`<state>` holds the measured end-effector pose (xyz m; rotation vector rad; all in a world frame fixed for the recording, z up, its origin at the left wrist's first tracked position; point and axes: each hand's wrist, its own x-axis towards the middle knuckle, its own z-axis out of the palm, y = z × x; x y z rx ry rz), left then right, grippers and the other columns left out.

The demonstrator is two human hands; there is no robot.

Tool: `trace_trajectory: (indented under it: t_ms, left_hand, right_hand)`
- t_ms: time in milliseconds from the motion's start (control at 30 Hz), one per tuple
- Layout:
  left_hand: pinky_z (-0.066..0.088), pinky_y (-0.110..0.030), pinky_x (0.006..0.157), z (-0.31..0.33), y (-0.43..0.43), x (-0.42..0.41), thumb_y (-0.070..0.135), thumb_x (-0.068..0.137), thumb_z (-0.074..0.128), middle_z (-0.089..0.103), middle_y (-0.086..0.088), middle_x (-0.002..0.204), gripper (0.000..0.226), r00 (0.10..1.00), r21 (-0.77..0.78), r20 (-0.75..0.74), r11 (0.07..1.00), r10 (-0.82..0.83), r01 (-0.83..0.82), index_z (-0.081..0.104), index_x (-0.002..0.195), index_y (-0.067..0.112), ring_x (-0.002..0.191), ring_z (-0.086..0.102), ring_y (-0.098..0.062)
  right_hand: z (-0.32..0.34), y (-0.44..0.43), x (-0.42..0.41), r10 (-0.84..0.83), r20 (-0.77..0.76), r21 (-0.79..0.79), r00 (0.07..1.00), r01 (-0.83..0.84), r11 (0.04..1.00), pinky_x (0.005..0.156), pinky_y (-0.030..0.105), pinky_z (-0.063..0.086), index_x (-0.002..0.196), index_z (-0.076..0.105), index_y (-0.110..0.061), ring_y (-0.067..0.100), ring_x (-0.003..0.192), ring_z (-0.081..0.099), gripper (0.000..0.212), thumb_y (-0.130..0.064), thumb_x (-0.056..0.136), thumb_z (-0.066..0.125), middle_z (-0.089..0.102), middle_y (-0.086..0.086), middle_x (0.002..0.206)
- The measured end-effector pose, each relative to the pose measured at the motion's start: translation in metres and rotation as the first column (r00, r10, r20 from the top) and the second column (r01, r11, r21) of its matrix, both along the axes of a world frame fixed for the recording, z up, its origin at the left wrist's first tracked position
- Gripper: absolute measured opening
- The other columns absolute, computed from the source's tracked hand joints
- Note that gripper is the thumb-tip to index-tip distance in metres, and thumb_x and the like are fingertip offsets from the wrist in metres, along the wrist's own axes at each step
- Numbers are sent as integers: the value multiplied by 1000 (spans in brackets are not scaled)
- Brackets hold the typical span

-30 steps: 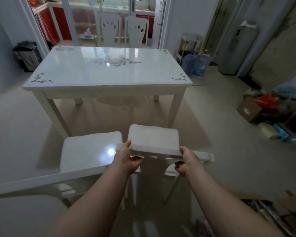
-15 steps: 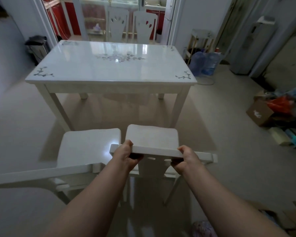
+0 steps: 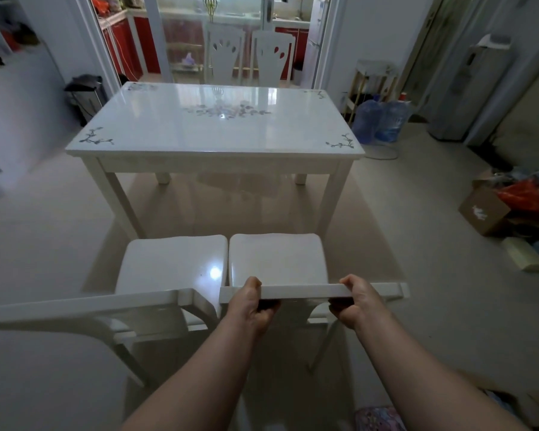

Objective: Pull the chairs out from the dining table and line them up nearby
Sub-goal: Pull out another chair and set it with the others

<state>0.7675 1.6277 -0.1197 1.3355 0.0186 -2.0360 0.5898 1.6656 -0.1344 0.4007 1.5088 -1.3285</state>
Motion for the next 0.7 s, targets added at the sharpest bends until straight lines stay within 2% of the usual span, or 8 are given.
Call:
trace_trajectory:
  t_ms: [100,200,300,367,433,533,600,700]
  left_hand:
    - [45,-50,99,-2,3,1,5,89,57,52,-22,106,50,1000,-3,-18,1000,-9,9,35,134,2,108,53,-38]
    - [43,-50,102,-2,2,8,14,91,59,53,-23,109,51,998,-3,-19,998,-58,58,36,134,0,120,51,-38]
    - [43,-48,101,-1,2,21,24,91,60,55,-23,113,51,992,-30,-20,991,-127,127,41,132,-1,118,53,-37]
    - [43,-47,100,0,2,40,32,88,62,54,-24,119,55,989,-30,-27,989,-146,146,45,129,0,115,55,-38]
    - [44,-46,101,-1,1,66,37,84,66,51,-26,127,62,993,3,-53,994,-105,106,43,126,-2,116,54,-39]
    - [46,-48,98,-8,-9,112,39,79,71,43,-23,137,70,996,29,-63,997,69,-68,39,130,3,122,50,-38]
    - [43,-51,101,-14,-22,137,40,79,70,49,-18,131,64,992,-15,-20,992,128,-128,46,129,8,115,52,-37]
    - [35,-46,108,-19,-39,156,36,89,60,59,-13,104,46,984,-62,58,985,167,-163,51,124,8,108,56,-31]
  right_hand:
    - [-3,4,0,12,-56,10,998,-11,1000,70,30,48,73,49,-7,21,65,50,11,-8,83,54,50,10,74]
    - [-4,2,12,34,-105,-18,994,-36,999,56,29,40,73,52,-11,18,62,48,14,-14,85,59,51,7,73]
    - [-2,-3,51,133,-28,-77,991,-135,988,57,29,40,80,55,-12,18,65,50,14,-23,84,63,54,7,77]
    - [-2,-10,88,230,34,-107,972,-226,968,58,30,40,95,55,-11,20,69,50,21,-26,83,64,55,9,84]
    - [-3,-17,122,275,76,-137,958,-264,955,64,33,43,108,55,-9,22,73,52,31,-26,84,64,57,11,91]
    - [4,-25,153,297,70,-125,952,-287,950,73,35,44,97,57,-7,22,70,50,20,-24,89,60,56,11,84]
    - [7,-28,162,251,83,-107,964,-242,964,69,35,46,90,55,-7,24,73,54,18,-24,90,60,57,12,86]
    - [3,-34,167,167,120,-93,979,-156,983,56,35,47,95,54,-7,25,75,59,19,-24,89,60,59,13,89]
